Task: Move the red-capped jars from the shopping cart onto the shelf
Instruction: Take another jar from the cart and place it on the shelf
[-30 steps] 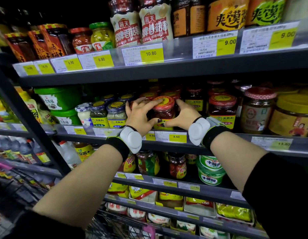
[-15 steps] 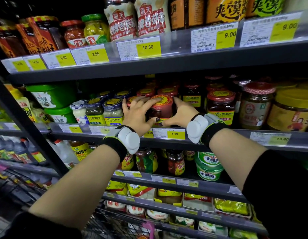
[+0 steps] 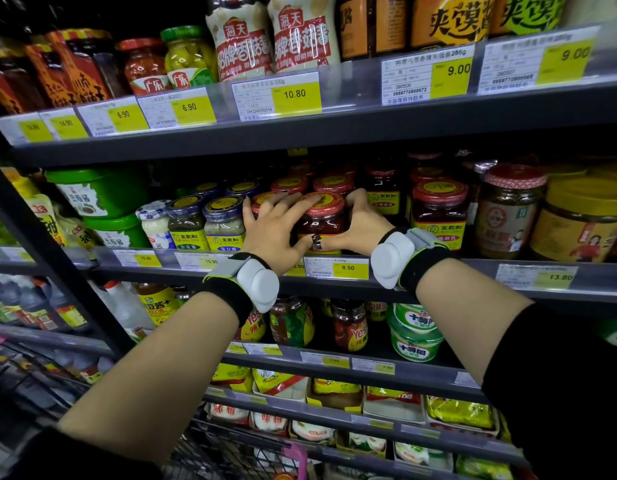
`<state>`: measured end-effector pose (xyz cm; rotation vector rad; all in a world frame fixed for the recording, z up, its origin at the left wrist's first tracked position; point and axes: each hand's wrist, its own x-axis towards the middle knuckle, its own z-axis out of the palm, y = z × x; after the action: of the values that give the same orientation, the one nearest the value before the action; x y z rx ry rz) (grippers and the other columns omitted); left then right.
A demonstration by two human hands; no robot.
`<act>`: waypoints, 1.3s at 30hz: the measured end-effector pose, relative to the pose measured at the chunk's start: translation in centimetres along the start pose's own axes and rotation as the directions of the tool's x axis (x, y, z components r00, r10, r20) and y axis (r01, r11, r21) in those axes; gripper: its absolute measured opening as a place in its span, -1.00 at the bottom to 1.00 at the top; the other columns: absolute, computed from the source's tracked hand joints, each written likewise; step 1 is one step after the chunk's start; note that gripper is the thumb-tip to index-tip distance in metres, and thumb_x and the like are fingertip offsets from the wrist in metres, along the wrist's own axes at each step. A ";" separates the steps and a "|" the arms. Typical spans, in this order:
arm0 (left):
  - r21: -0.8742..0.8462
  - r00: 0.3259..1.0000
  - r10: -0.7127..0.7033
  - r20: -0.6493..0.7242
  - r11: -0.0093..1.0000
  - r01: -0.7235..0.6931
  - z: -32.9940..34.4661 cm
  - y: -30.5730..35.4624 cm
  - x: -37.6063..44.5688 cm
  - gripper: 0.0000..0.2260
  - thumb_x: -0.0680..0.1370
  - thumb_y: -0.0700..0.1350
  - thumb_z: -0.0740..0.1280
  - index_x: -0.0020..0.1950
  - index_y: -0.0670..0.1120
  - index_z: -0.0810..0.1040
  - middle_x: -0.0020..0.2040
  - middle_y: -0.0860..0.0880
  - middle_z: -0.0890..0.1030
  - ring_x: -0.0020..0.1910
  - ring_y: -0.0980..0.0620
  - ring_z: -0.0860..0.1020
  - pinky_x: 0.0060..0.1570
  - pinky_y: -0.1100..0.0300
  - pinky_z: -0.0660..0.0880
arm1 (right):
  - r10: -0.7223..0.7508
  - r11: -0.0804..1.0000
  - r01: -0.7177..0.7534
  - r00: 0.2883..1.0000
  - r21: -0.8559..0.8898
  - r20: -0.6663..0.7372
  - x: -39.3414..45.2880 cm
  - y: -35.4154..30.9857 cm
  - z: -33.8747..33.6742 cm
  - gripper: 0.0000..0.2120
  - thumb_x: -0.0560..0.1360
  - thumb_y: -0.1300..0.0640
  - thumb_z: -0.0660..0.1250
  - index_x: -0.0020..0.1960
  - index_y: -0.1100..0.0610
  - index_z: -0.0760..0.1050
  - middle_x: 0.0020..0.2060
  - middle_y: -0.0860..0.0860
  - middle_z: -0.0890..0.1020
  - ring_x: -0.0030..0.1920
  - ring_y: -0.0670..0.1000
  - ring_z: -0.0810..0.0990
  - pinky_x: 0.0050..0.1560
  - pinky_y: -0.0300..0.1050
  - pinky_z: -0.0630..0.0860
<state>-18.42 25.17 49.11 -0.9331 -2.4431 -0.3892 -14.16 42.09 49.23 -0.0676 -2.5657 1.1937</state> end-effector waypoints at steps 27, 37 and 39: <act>0.146 0.998 -0.055 0.007 0.988 0.053 0.1 1.1 0.2 -0.45 0.55 -0.06 0.25 0.48 0.17 0.11 0.52 0.10 0.13 0.49 -0.01 0.09 0.42 -0.28 -0.17 | -0.064 0.924 0.059 0.998 -0.377 0.001 -0.6 -0.7 -0.3 -0.60 0.43 -0.15 0.33 -0.39 0.03 0.26 -0.29 0.01 0.50 -0.21 0.03 0.47 -0.21 -0.13 0.39; 0.134 0.999 -0.038 0.022 0.990 0.034 -0.2 2.4 -0.3 -0.39 0.53 -0.23 0.23 0.51 0.08 0.09 0.53 0.05 0.13 0.51 0.01 0.08 0.43 -0.17 -0.27 | -0.062 0.862 0.018 0.996 -0.506 -0.071 -2.4 -1.4 -0.5 -0.74 0.43 -0.15 0.29 -0.15 0.04 0.37 -0.23 -0.04 0.53 -0.06 0.08 0.55 0.27 0.06 0.30; 0.126 0.999 -0.044 0.017 0.991 0.041 0.0 2.6 -0.6 -0.38 0.53 -0.23 0.23 0.51 0.07 0.06 0.54 0.04 0.09 0.52 0.01 0.06 0.44 -0.15 -0.27 | -0.094 0.861 0.046 0.993 -0.507 -0.068 -3.0 -1.3 -0.4 -0.78 0.44 -0.11 0.28 -0.15 0.03 0.37 -0.15 -0.03 0.55 -0.01 0.08 0.55 0.26 0.05 0.30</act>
<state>-16.28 26.69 49.03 -0.8367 -2.4770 -0.2381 -11.06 41.03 49.73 -0.1384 -2.7010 0.4499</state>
